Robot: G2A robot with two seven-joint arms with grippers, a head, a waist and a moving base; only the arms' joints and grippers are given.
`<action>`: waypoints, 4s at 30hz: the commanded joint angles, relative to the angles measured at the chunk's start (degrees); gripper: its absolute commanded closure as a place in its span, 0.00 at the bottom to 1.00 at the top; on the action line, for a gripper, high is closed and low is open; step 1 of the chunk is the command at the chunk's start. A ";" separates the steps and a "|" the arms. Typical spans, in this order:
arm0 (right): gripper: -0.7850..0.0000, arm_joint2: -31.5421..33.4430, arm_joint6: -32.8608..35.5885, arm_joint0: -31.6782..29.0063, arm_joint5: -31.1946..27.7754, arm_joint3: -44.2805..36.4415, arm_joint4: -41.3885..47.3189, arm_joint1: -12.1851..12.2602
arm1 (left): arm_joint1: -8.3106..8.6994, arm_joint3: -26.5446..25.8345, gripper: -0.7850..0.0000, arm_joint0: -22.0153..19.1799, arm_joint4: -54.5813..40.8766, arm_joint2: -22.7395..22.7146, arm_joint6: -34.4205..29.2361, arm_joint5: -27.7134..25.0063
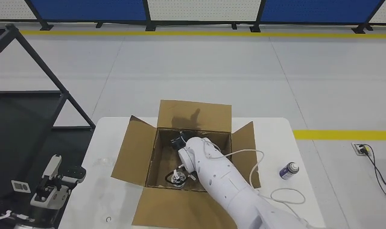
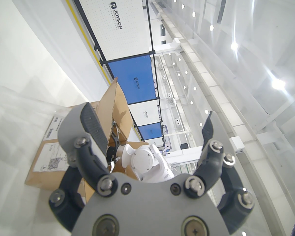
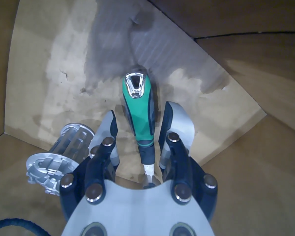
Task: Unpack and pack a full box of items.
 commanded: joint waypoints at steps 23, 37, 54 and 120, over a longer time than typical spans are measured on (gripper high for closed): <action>1.00 1.84 -0.55 0.70 -2.86 3.13 -0.91 -0.18 | 0.00 0.00 0.00 0.00 0.00 0.00 0.00 0.00; 1.00 4.38 -5.35 1.99 -8.24 2.40 0.70 1.59 | 0.00 0.00 0.00 0.00 0.00 0.00 0.00 0.00; 1.00 7.86 -11.07 1.23 -11.00 -7.67 -1.77 6.75 | 0.00 0.00 0.00 0.00 0.00 0.00 0.00 0.00; 1.00 25.05 20.15 -21.63 -10.70 -61.72 -24.32 22.96 | 0.00 0.00 0.00 0.00 0.00 0.00 0.00 0.00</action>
